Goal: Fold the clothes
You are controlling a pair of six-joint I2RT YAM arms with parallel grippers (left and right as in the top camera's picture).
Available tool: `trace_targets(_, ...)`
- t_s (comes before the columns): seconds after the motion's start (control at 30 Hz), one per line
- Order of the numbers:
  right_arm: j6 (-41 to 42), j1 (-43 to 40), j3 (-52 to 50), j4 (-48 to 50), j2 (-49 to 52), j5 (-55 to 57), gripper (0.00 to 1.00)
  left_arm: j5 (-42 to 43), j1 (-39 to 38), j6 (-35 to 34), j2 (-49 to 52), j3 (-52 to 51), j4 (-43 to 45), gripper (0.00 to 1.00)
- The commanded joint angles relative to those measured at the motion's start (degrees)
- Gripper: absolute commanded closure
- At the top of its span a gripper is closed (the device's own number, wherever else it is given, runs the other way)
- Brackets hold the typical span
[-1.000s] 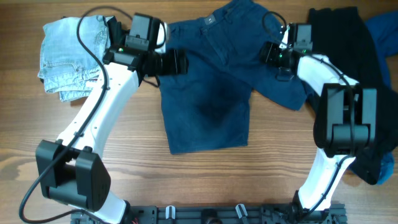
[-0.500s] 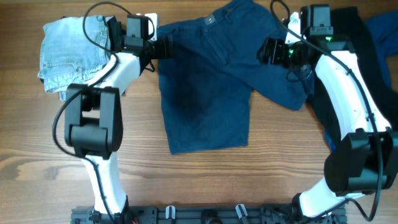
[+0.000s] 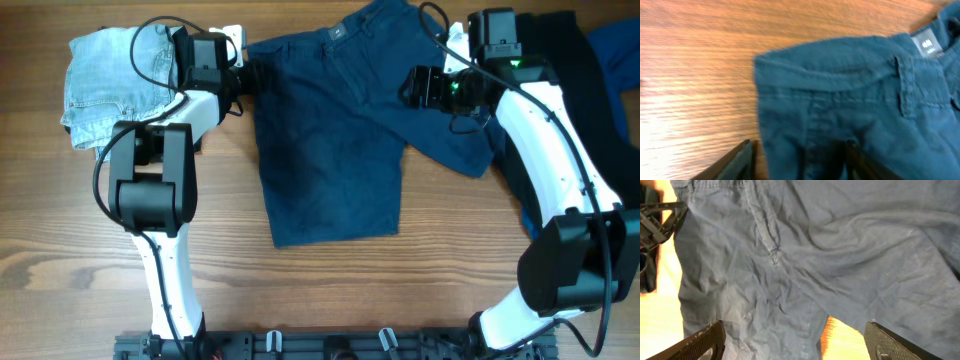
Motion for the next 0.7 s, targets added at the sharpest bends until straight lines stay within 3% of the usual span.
trace_targets(0.0, -1.0, 0.9, 0.3, -1.5, -1.0, -1.3, 0.11, 7.2, -0.8, -4.3, 2.0, 0.4, -0.3, 0.87)
trace_targets(0.03, -1.0, 0.9, 0.3, -2.1, -1.4, -1.3, 0.11, 8.3, -0.7, -6.3, 1.9, 0.6, -0.5, 0.95)
trace_targets(0.1, -1.0, 0.9, 0.3, -3.4, -2.8, -1.0, 0.11, 8.5, -0.1, -9.4, 0.3, 0.7, -2.1, 0.96)
trace_targets(0.27, 0.5, 0.9, -1.2, -11.6, -3.7, -0.8, 0.10, 4.0, 1.6, -8.9, -8.3, 0.7, -11.7, 0.96)
trace_targets(0.53, 6.6, 0.9, -9.6, -12.1, -3.7, 3.9, 0.07, -15.6, 1.9, -13.2, -24.5, 0.7, -40.7, 0.96)
trace_targets(0.67, 8.3, 0.9, -14.3, -8.0, -3.7, 4.3, 0.07, -16.5, 1.8, -16.9, -28.2, 0.7, -50.6, 0.96)
